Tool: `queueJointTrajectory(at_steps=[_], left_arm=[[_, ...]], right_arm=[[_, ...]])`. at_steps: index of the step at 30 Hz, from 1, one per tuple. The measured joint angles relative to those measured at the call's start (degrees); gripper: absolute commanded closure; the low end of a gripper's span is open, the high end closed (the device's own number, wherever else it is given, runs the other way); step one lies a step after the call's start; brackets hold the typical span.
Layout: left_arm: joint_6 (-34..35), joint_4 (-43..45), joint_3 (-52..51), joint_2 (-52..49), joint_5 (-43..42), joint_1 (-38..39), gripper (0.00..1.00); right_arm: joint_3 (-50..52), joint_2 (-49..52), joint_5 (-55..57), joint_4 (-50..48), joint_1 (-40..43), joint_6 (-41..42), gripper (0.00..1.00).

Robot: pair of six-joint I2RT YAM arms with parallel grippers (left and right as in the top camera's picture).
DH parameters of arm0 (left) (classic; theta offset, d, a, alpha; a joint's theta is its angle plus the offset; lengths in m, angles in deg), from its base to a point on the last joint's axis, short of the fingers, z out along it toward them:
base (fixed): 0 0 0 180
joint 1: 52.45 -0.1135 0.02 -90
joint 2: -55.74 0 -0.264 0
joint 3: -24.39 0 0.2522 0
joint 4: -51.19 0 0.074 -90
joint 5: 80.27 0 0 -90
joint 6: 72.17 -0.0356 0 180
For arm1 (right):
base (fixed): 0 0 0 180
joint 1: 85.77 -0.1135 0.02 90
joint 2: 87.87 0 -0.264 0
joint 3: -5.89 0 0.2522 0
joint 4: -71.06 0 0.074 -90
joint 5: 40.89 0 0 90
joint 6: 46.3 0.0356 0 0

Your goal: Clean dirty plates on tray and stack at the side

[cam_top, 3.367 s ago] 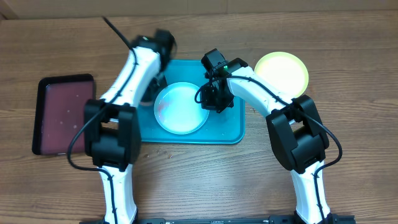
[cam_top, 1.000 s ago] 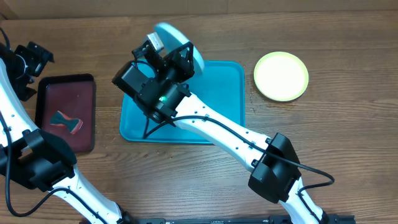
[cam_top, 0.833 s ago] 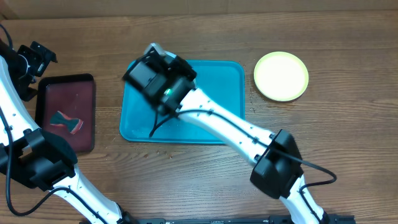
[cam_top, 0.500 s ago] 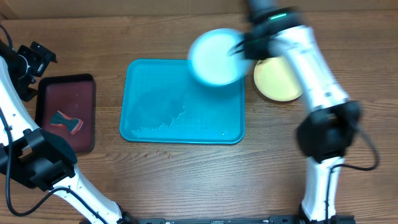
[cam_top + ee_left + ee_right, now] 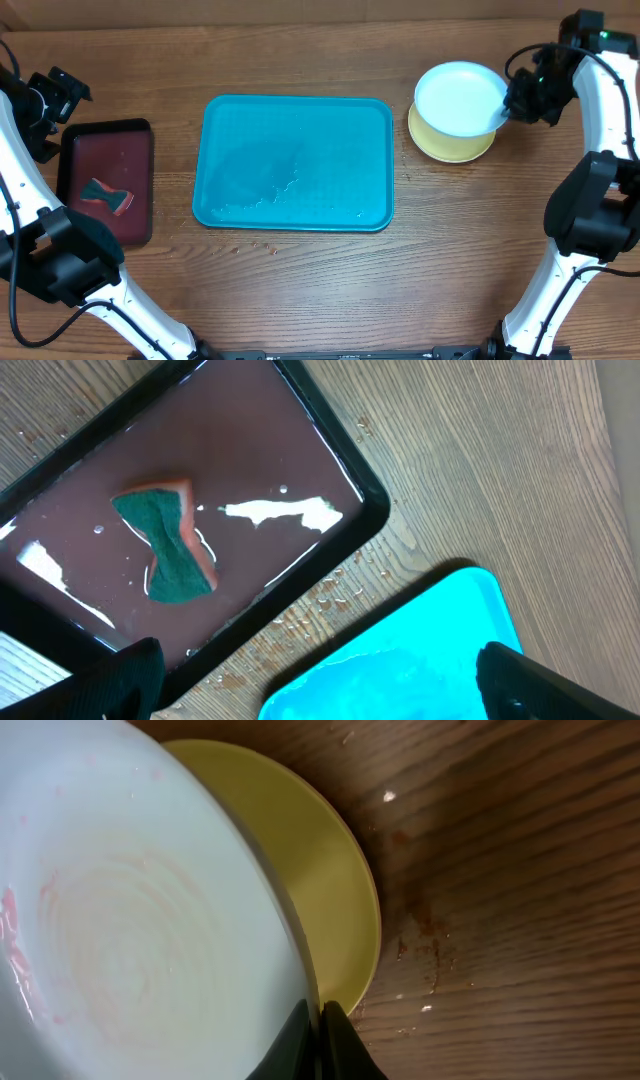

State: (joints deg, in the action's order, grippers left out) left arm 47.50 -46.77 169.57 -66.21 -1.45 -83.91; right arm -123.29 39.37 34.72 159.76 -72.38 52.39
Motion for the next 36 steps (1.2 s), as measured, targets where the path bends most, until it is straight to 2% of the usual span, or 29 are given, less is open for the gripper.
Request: queueJointTrajectory(at_steps=[2,3,5,14,20,25,29,36], left_arm=[[0.0,0.0,0.0,0.0,0.0,0.0,0.0],[0.0,0.0,0.0,0.0,0.0,0.0,0.0],[0.0,0.0,0.0,0.0,0.0,0.0,0.0],[0.0,0.0,0.0,0.0,0.0,0.0,0.0],[0.0,-0.02,0.0,0.0,0.0,0.0,0.0],[0.0,0.0,0.0,0.0,0.0,-0.02,0.0],[0.0,0.0,0.0,0.0,0.0,0.0,0.0],[0.0,0.0,0.0,0.0,0.0,0.0,0.0]], right_arm=[[2.56,0.0,0.22,-1.73,-0.28,0.22,0.6],[3.61,0.0,0.22,-2.43,-0.37,0.39,0.34],[4.59,0.0,0.37,-2.97,-0.57,0.24,0.0],[4.76,-2.67,0.26,1.29,-0.74,0.09,0.0],[4.76,-16.0,0.42,6.49,-2.8,0.07,0.0],[4.0,-25.57,0.2,10.91,-9.07,0.13,0.0],[3.85,-26.25,-0.07,14.86,-14.05,0.28,0.0],[3.89,-25.05,-0.04,15.26,-17.7,0.28,0.0]])
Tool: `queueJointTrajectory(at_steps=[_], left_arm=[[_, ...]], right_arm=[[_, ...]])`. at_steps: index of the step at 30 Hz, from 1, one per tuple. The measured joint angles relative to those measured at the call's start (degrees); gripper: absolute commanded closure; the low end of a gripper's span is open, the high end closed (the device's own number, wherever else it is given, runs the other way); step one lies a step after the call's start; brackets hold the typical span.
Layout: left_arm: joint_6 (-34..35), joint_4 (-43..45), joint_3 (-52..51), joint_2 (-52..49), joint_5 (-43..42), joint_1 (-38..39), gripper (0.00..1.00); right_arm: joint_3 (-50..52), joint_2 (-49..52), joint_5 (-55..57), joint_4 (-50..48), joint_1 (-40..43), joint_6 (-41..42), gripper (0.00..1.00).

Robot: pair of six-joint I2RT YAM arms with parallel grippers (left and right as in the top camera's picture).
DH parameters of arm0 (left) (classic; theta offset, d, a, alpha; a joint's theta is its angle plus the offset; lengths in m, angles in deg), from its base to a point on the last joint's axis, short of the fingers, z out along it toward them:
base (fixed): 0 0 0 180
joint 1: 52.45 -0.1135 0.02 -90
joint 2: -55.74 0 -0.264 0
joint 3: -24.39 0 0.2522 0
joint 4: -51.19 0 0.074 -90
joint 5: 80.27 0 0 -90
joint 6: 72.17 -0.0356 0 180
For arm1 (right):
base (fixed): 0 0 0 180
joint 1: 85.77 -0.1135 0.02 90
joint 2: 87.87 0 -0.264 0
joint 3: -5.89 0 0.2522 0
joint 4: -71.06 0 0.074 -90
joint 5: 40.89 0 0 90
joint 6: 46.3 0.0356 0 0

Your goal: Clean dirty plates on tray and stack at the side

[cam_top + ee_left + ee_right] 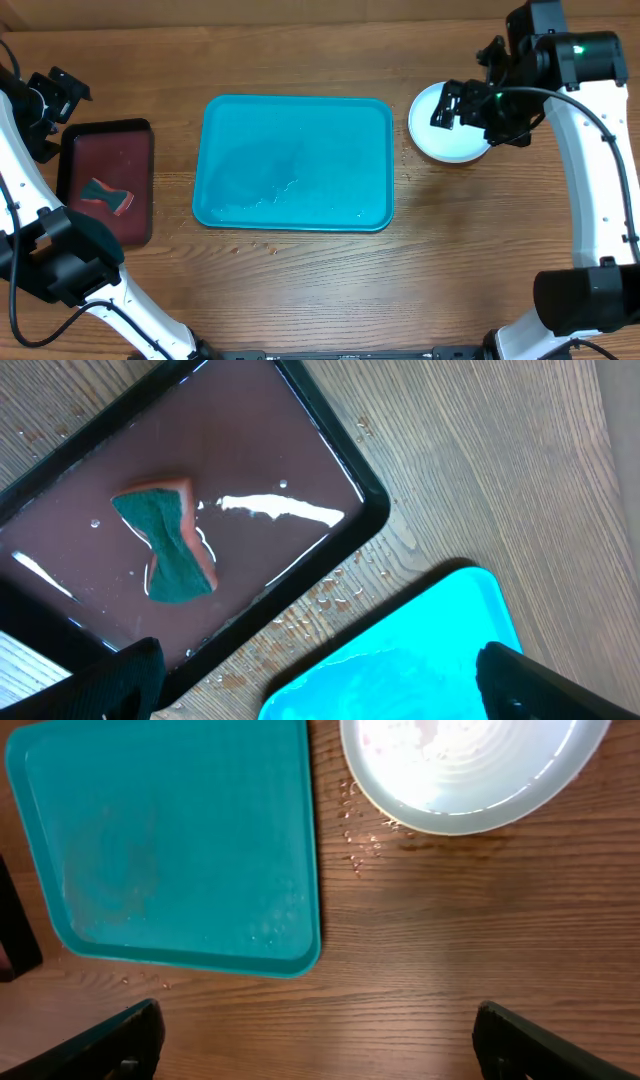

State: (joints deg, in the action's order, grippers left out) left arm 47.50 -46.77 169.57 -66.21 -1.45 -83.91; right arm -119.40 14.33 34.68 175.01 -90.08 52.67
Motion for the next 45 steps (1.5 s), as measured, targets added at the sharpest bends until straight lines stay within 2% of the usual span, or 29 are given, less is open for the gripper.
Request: queueJointTrajectory(at_steps=[12,20,24,27,34,45], left_arm=[[0.0,0.0,0.0,0.0,0.0,-0.02,0.0],[0.0,0.0,0.0,0.0,0.0,0.0,0.0],[0.0,-0.02,0.0,0.02,0.0,0.0,0.0],[0.0,-0.02,0.0,0.0,0.0,0.0,0.0],[0.0,-0.02,0.0,0.0,-0.04,0.0,0.0],[0.17,0.0,0.0,0.0,-0.17,0.0,0.0]], right_arm=[[0.0,0.02,0.07,3.28,-0.33,-0.02,0.0],[0.33,-0.52,1.81,-4.44,-0.74,-0.04,0.0],[0.61,-4.15,3.04,-6.4,-2.47,-0.04,0.0],[1.86,-10.86,3.76,-7.06,-3.19,-0.07,0.0],[18.21,-29.49,4.7,-19.69,-3.17,-0.09,0.0],[59.89,-62.38,3.41,-44.98,-3.17,-0.02,0.0]])
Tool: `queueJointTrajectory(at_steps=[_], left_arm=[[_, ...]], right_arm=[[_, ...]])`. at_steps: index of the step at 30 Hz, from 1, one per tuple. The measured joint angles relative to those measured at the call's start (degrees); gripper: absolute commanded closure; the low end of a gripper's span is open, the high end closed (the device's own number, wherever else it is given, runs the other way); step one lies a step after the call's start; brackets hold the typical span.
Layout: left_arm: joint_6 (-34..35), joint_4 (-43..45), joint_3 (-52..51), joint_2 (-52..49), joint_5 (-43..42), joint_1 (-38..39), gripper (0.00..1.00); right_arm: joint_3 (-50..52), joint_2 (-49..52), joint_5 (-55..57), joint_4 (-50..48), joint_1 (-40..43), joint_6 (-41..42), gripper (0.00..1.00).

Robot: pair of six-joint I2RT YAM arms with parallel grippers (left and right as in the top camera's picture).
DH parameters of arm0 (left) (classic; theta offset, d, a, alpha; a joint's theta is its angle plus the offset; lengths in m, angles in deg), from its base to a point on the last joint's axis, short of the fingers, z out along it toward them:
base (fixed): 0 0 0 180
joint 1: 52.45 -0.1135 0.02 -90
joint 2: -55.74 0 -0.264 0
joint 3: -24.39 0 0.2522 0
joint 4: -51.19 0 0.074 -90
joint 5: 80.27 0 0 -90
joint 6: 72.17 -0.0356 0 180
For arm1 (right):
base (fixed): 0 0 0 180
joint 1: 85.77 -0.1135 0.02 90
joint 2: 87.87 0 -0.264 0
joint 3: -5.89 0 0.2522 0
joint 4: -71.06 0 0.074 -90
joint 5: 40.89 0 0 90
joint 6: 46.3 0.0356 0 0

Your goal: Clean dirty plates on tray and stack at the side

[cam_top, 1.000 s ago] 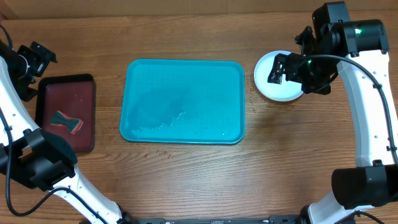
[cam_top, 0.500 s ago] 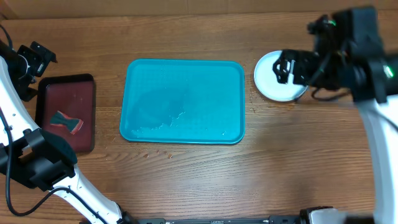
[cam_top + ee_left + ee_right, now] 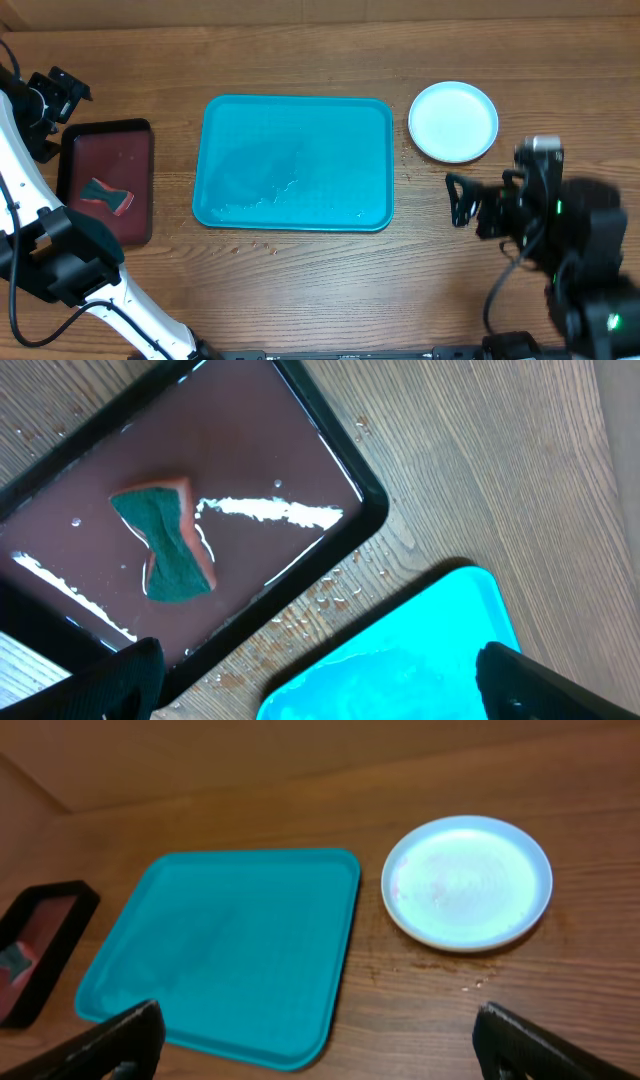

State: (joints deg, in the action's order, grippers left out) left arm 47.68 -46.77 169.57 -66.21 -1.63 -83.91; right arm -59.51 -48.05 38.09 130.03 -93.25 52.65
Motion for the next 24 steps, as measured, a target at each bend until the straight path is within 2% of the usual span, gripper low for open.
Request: queueJointTrajectory(at_steps=[11,18,24], left_arm=[[0.0,0.0,0.0,0.0,0.0,-0.02,0.0],[0.0,0.0,0.0,0.0,0.0,0.0,0.0],[0.0,0.0,0.0,0.0,0.0,0.0,0.0]], right_arm=[[24.17,-24.13,-0.55,-15.15,0.0,0.02,0.0],[33.31,-34.14,-0.55,-21.33,0.17,0.04,0.0],[41.16,-38.91,-0.55,-31.26,1.16,-0.04,0.0]])
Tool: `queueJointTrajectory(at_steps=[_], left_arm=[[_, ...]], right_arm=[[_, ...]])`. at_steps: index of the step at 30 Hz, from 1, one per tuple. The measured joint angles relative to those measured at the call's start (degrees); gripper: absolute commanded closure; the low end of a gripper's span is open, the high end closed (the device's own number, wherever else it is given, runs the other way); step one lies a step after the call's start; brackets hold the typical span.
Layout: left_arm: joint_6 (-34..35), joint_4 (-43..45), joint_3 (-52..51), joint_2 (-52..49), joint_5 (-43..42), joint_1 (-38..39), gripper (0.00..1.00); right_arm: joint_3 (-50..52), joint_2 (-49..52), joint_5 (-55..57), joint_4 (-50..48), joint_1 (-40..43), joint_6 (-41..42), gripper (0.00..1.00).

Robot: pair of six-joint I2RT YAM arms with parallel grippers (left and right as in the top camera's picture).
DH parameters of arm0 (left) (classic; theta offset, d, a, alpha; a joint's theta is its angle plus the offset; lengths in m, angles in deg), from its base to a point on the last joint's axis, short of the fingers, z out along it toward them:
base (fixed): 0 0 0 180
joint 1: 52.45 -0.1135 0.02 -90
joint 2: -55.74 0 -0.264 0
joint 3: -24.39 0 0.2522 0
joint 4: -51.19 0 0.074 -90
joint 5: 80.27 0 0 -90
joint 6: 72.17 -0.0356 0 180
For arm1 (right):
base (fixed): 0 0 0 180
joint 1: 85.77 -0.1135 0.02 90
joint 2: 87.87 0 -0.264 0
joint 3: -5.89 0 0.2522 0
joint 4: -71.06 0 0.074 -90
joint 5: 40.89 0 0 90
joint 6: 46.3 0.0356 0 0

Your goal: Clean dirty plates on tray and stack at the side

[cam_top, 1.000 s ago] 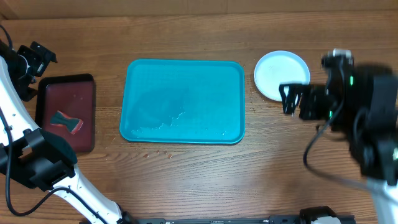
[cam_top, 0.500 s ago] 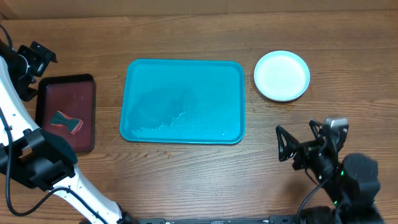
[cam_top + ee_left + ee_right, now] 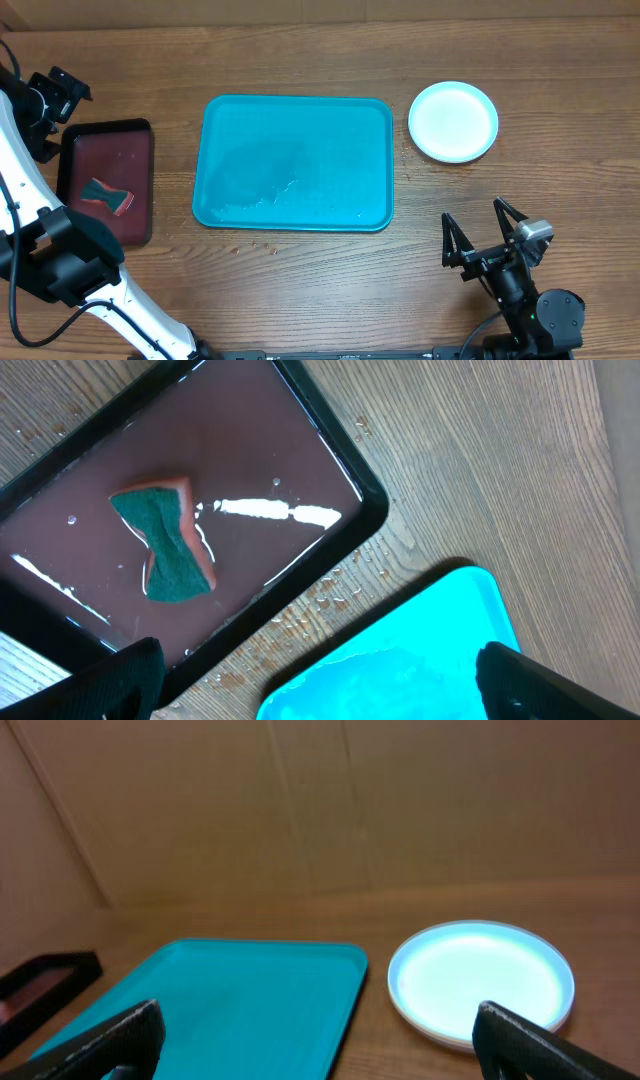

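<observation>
The teal tray point(image 3: 300, 165) lies mid-table with water streaks and no plates on it. To its right rests a white plate point(image 3: 453, 122), also seen in the right wrist view as the white plate point(image 3: 480, 980) beyond the teal tray point(image 3: 240, 1000). My right gripper point(image 3: 475, 235) is open and empty near the table's front edge, far from the plate. Far left, my left gripper point(image 3: 52, 100) hangs open above the dark tray point(image 3: 370, 500), which holds water and a green-and-orange sponge point(image 3: 165, 545).
The dark tray point(image 3: 105, 180) sits left of the teal tray. Water drops and crumbs dot the wood between them and in front of the teal tray. A brown wall backs the table in the right wrist view.
My right arm has drawn back from beside the teal tray's right end to the front edge, and its camera now looks level across the table. The left arm, plate and trays are unchanged.
First my right gripper was shut on the white plate's rim, holding it tilted over a yellow plate. Then the white plate lay on the yellow one with the gripper open above. After that the arm stood farther front right, and now at the front edge.
</observation>
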State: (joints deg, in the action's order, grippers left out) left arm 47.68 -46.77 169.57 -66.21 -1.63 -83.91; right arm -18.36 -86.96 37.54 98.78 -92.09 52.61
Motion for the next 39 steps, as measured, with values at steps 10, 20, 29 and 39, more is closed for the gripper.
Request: queueJointTrajectory(at_steps=[10,20,29,39], left_arm=[[0.0,-0.02,0.0,0.0,0.0,0.0,0.0],[0.0,-0.02,0.0,0.0,-0.02,0.0,0.0],[0.0,0.0,0.0,0.0,-0.02,0.0,0.0],[-0.02,0.0,0.0,0.0,-0.02,-0.02,0.0]], right_arm=[[8.09,-0.07,3.39,-13.66,0.28,0.07,0.0],[9.42,-0.07,8.46,-14.93,0.31,0.11,0.0],[9.42,-0.07,10.14,-8.83,0.61,0.07,0.0],[9.42,-0.07,10.51,-8.79,1.05,0.04,0.0]])
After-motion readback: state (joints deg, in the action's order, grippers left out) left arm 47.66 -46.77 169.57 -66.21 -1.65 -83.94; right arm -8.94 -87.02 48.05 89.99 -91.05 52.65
